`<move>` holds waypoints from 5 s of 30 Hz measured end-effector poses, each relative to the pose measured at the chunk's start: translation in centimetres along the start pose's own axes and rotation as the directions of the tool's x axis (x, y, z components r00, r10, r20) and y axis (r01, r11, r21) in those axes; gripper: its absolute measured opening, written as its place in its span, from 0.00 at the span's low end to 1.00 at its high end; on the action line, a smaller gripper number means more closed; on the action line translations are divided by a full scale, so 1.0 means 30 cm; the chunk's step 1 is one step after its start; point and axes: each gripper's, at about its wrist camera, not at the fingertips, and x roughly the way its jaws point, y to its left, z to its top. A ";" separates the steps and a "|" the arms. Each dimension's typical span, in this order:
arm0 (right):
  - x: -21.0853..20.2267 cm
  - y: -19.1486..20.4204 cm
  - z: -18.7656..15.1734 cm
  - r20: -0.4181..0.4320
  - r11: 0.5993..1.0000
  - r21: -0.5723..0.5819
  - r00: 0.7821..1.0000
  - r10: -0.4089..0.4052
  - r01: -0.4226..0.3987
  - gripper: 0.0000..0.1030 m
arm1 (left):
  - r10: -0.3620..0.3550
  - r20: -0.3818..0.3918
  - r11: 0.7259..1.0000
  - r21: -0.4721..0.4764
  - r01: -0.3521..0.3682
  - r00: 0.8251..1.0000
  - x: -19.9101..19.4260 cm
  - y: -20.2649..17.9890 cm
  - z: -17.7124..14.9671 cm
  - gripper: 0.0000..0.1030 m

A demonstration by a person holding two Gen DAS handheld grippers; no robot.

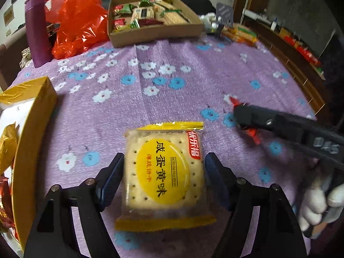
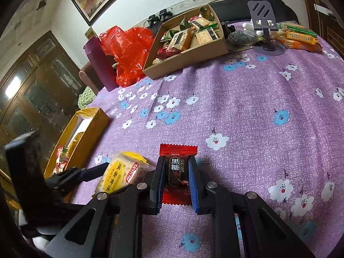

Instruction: Organize snacks

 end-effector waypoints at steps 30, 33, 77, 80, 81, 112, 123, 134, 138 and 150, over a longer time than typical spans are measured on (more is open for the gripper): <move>0.026 0.302 -0.017 0.004 0.988 -0.134 0.997 0.075 -0.074 0.20 | 0.189 0.195 0.893 -0.441 -0.087 0.962 -0.534 0.634 -0.258 0.67; 0.065 0.447 -0.013 -0.041 0.974 -0.184 0.991 0.125 -0.131 0.20 | 0.228 0.189 0.861 -0.498 -0.106 0.955 -0.546 0.723 -0.322 0.67; 0.021 0.605 -0.261 0.006 0.965 -0.243 0.995 0.101 -0.096 0.47 | 0.338 0.209 0.910 -0.322 -0.262 0.918 -0.571 0.421 -0.374 0.71; 0.003 0.548 -0.283 0.020 0.973 -0.226 0.998 0.057 -0.051 0.47 | 0.363 0.199 0.911 -0.278 -0.303 0.910 -0.550 0.348 -0.358 0.71; -0.005 0.533 -0.286 0.025 0.974 -0.220 0.998 0.052 -0.045 0.48 | 0.373 0.198 0.911 -0.266 -0.316 0.907 -0.547 0.329 -0.353 0.71; -0.007 0.572 -0.349 0.016 0.955 -0.297 1.000 0.010 -0.005 0.55 | 0.347 0.131 0.912 -0.277 -0.302 0.929 -0.501 0.299 -0.367 0.74; -0.010 0.582 -0.370 0.010 0.949 -0.314 1.000 -0.003 0.006 0.55 | 0.331 0.120 0.916 -0.281 -0.287 0.936 -0.498 0.304 -0.381 0.74; -0.032 0.587 -0.389 0.020 0.947 -0.319 1.000 -0.021 0.027 0.55 | 0.328 0.136 0.917 -0.284 -0.281 0.935 -0.518 0.299 -0.392 0.74; -0.050 0.596 -0.402 0.031 0.945 -0.326 0.999 -0.025 0.034 0.55 | 0.336 0.168 0.913 -0.299 -0.277 0.927 -0.558 0.297 -0.404 0.74; -0.180 0.628 -0.442 0.124 0.936 -0.349 0.992 0.005 0.039 0.55 | 0.700 0.527 0.714 -0.516 -0.474 0.481 -0.980 0.180 -0.542 1.00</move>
